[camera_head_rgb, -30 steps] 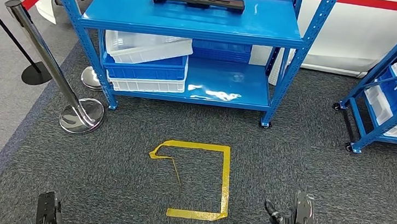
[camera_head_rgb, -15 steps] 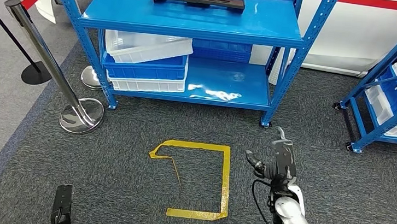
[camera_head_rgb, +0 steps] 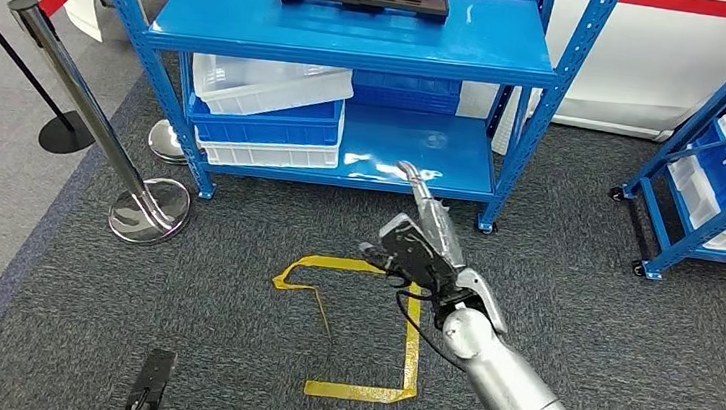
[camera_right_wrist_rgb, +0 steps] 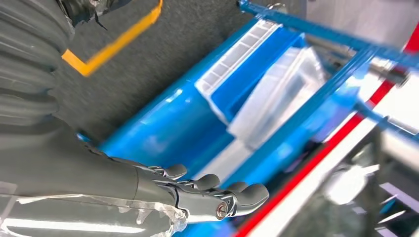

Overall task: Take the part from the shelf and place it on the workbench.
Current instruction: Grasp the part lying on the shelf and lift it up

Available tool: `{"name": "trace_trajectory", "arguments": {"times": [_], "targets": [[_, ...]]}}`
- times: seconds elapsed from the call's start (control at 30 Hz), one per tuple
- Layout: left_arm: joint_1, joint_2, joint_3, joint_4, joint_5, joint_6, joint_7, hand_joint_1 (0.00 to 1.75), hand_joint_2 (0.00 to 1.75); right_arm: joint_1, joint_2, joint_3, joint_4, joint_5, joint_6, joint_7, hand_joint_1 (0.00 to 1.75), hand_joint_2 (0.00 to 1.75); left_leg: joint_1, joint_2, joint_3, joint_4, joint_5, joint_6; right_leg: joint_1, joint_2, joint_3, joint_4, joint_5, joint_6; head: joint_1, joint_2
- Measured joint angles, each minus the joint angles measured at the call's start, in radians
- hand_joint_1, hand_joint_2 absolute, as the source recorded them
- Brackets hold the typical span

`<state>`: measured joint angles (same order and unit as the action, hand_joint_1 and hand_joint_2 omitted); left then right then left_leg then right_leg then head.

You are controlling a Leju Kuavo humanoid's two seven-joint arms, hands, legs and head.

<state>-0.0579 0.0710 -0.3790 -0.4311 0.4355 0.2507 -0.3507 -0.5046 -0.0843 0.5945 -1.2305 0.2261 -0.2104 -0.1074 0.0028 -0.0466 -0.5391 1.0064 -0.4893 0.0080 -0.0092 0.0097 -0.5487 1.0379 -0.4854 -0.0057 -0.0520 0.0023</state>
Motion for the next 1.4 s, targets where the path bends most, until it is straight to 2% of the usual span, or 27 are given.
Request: {"name": "trace_trajectory", "arguments": {"times": [0.43, 0.57, 0.63, 0.67, 0.7, 0.77, 0.8, 0.83, 0.87, 0.9, 0.97, 1.0, 1.1, 1.17, 1.2, 1.27, 1.3, 1.33, 1.37, 1.4], "targets": [[-0.007, 0.032, -0.133, 0.045, -0.056, -0.134, 0.185, 0.0, 0.0, -0.164, 0.094, 0.198, -0.016, 0.273, 0.113, 0.027, 0.0, 1.75, -0.001, 0.0, -0.001, 0.002, 0.0, 0.0, -0.001, 0.0, 0.0, -0.001, 0.001, 0.001, 0.0, 0.0], [-0.012, 0.049, -0.169, 0.059, -0.06, -0.198, 0.256, 0.0, 0.0, -0.218, 0.125, 0.269, -0.016, 0.349, 0.155, 0.031, 0.0, 1.75, -0.002, 0.0, -0.006, 0.006, 0.001, 0.008, -0.003, 0.001, -0.002, -0.006, 0.006, 0.007, -0.001, 0.0], [-0.014, 0.054, -0.186, 0.064, -0.063, -0.231, 0.293, 0.0, 0.0, -0.246, 0.142, 0.299, -0.018, 0.384, 0.174, 0.034, 0.0, 1.75, 0.005, 0.001, 0.004, -0.018, 0.013, 0.014, 0.002, 0.0, -0.003, -0.007, 0.004, 0.013, 0.0, 0.0], [-0.015, 0.057, -0.194, 0.067, -0.065, -0.247, 0.31, 0.0, 0.0, -0.26, 0.15, 0.312, -0.018, 0.402, 0.184, 0.036, 0.0, 1.75, 0.01, 0.002, 0.01, -0.033, 0.021, 0.016, 0.003, -0.001, -0.01, 0.006, -0.005, 0.017, 0.001, 0.0], [-0.016, 0.058, -0.201, 0.07, -0.067, -0.263, 0.328, 0.0, 0.0, -0.275, 0.157, 0.326, -0.019, 0.42, 0.194, 0.038, 0.0, 1.75, 0.014, 0.003, 0.016, -0.044, 0.026, 0.018, 0.003, -0.003, -0.03, 0.043, -0.023, 0.021, 0.002, 0.0], [-0.017, 0.063, -0.217, 0.077, -0.07, -0.291, 0.362, 0.0, 0.0, -0.302, 0.168, 0.356, -0.019, 0.459, 0.215, 0.045, 0.0, 1.75, 0.017, 0.003, 0.018, -0.048, 0.029, 0.019, -0.003, -0.004, -0.097, 0.165, -0.07, 0.029, 0.003, 0.0], [-0.017, 0.065, -0.225, 0.081, -0.071, -0.305, 0.38, 0.0, 0.0, -0.312, 0.172, 0.372, -0.019, 0.48, 0.227, 0.05, 0.0, 1.75, 0.019, 0.003, 0.018, -0.047, 0.027, 0.018, -0.007, -0.005, -0.131, 0.221, -0.082, 0.033, 0.003, 0.0], [-0.017, 0.068, -0.233, 0.085, -0.071, -0.318, 0.398, 0.0, 0.0, -0.322, 0.176, 0.388, -0.019, 0.502, 0.237, 0.055, 0.0, 1.75, 0.022, 0.002, 0.019, -0.045, 0.024, 0.016, -0.01, -0.005, -0.151, 0.246, -0.074, 0.037, 0.003, 0.0], [-0.017, 0.071, -0.241, 0.088, -0.072, -0.329, 0.415, 0.0, 0.0, -0.333, 0.181, 0.405, -0.019, 0.524, 0.248, 0.061, 0.0, 1.75, 0.026, 0.0, 0.02, -0.041, 0.02, 0.012, -0.015, -0.005, -0.154, 0.232, -0.045, 0.041, 0.003, 0.0], [-0.017, 0.074, -0.248, 0.092, -0.073, -0.34, 0.431, 0.0, 0.0, -0.347, 0.186, 0.422, -0.018, 0.547, 0.258, 0.069, 0.0, 1.75, 0.031, -0.003, 0.022, -0.034, 0.012, 0.005, -0.02, -0.005, -0.138, 0.18, 0.0, 0.046, 0.003, 0.0], [-0.018, 0.084, -0.264, 0.1, -0.075, -0.358, 0.461, 0.0, 0.0, -0.38, 0.197, 0.453, -0.017, 0.592, 0.279, 0.084, 0.0, 1.75, 0.036, -0.007, 0.018, -0.014, -0.005, -0.013, -0.024, 0.001, -0.096, 0.071, 0.055, 0.049, 0.005, 0.0], [-0.02, 0.089, -0.272, 0.104, -0.077, -0.368, 0.476, 0.0, 0.0, -0.396, 0.202, 0.468, -0.016, 0.614, 0.29, 0.092, 0.0, 1.75, 0.037, -0.009, 0.012, -0.005, -0.011, -0.022, -0.023, 0.004, -0.083, 0.04, 0.06, 0.043, 0.005, 0.0], [-0.024, 0.102, -0.298, 0.116, -0.08, -0.396, 0.521, 0.0, 0.0, -0.433, 0.221, 0.507, -0.01, 0.679, 0.321, 0.115, 0.0, 1.75, 0.038, -0.009, -0.003, 0.003, -0.014, -0.037, -0.018, 0.007, -0.084, 0.03, 0.042, 0.015, 0.002, 0.0], [-0.025, 0.109, -0.317, 0.123, -0.082, -0.414, 0.55, 0.0, 0.0, -0.458, 0.235, 0.531, -0.006, 0.724, 0.341, 0.131, 0.0, 1.75, 0.039, 0.009, -0.018, 0.032, -0.03, -0.041, -0.018, 0.005, -0.082, 0.027, 0.04, 0.001, -0.001, 0.0], [-0.027, 0.113, -0.325, 0.126, -0.083, -0.422, 0.564, 0.0, 0.0, -0.472, 0.241, 0.542, -0.004, 0.745, 0.351, 0.138, 0.0, 1.75, 0.039, 0.02, -0.04, 0.073, -0.048, -0.043, -0.018, 0.002, -0.079, 0.026, 0.039, -0.005, -0.002, 0.0], [-0.031, 0.12, -0.342, 0.132, -0.086, -0.435, 0.587, 0.0, 0.0, -0.492, 0.249, 0.564, 0.0, 0.783, 0.369, 0.153, 0.0, 1.75, 0.037, 0.034, -0.114, 0.204, -0.093, -0.044, -0.013, -0.005, -0.075, 0.025, 0.036, -0.012, -0.004, 0.0], [-0.032, 0.123, -0.349, 0.135, -0.087, -0.436, 0.594, 0.0, 0.0, -0.496, 0.251, 0.577, 0.002, 0.799, 0.374, 0.162, 0.0, 1.75, 0.036, 0.034, -0.152, 0.264, -0.107, -0.043, -0.009, -0.008, -0.074, 0.025, 0.035, -0.015, -0.004, 0.0], [-0.032, 0.125, -0.356, 0.138, -0.086, -0.43, 0.598, 0.0, 0.0, -0.498, 0.252, 0.59, 0.005, 0.814, 0.378, 0.171, 0.0, 1.75, 0.036, 0.034, -0.178, 0.297, -0.106, -0.041, -0.005, -0.01, -0.072, 0.026, 0.033, -0.017, -0.004, 0.0], [-0.031, 0.128, -0.361, 0.14, -0.083, -0.419, 0.599, 0.0, 0.0, -0.499, 0.252, 0.601, 0.008, 0.828, 0.379, 0.181, 0.0, 1.31, 0.035, 0.035, -0.187, 0.294, -0.085, -0.037, -0.002, -0.011, -0.069, 0.026, 0.031, -0.019, -0.004, 0.0], [-0.03, 0.13, -0.364, 0.143, -0.08, -0.402, 0.598, 0.0, 0.0, -0.5, 0.252, 0.609, 0.01, 0.838, 0.38, 0.192, 0.0, 0.87, 0.033, 0.035, -0.176, 0.252, -0.047, -0.032, 0.0, -0.012, -0.066, 0.026, 0.03, -0.02, -0.004, 0.0]]}}
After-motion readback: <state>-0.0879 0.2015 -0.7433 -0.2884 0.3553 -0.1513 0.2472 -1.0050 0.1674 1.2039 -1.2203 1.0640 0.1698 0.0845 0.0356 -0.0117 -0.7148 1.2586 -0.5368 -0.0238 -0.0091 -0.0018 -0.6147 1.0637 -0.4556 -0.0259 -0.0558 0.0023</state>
